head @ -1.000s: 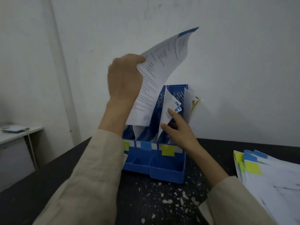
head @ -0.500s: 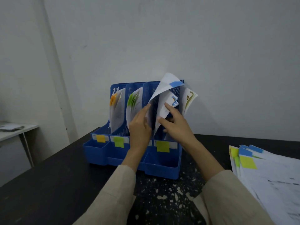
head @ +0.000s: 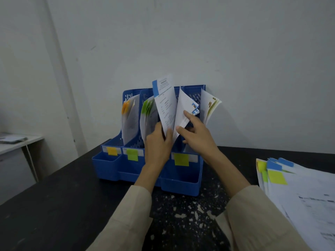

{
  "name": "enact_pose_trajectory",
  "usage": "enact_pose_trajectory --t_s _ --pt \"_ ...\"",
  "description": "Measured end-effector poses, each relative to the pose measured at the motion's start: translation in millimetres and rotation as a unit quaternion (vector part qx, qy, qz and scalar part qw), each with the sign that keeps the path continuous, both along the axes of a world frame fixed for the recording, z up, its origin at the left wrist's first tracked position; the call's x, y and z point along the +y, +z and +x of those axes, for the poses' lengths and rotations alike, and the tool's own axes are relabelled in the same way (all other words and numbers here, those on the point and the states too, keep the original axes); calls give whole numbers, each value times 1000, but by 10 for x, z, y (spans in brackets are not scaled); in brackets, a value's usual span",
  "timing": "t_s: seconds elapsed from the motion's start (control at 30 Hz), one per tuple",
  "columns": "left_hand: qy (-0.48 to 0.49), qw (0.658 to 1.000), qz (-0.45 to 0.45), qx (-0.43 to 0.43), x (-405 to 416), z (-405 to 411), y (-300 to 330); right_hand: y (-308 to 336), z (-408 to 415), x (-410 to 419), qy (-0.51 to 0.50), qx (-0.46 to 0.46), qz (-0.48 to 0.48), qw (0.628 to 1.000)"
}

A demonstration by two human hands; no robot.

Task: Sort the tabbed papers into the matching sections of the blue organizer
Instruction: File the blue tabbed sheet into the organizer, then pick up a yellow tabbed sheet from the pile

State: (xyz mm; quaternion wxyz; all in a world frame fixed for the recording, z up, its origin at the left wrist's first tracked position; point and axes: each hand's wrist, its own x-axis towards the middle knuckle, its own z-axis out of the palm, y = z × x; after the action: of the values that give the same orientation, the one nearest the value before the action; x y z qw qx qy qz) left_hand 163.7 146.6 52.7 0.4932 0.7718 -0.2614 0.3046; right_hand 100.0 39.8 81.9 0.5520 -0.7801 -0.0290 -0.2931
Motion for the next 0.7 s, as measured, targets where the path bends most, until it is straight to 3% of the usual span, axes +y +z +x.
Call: enact_pose_trajectory --t_s 0.13,0.27,0.43,0.57,0.7 --pt "51 998 38 -19 -40 40 9 -3 26 -7 -4 -6 -7 1000" --pt "49 980 182 57 -23 28 -96 -23 40 -7 0 -7 -10 1000" --pt "7 968 228 109 12 47 -62 -23 39 7 -2 -15 -25 1000" --pt "-58 976 150 149 50 -24 93 19 -3 -5 12 -39 -38 998" --pt "-111 988 9 109 68 -155 220 72 -49 -34 37 -46 -40 997"
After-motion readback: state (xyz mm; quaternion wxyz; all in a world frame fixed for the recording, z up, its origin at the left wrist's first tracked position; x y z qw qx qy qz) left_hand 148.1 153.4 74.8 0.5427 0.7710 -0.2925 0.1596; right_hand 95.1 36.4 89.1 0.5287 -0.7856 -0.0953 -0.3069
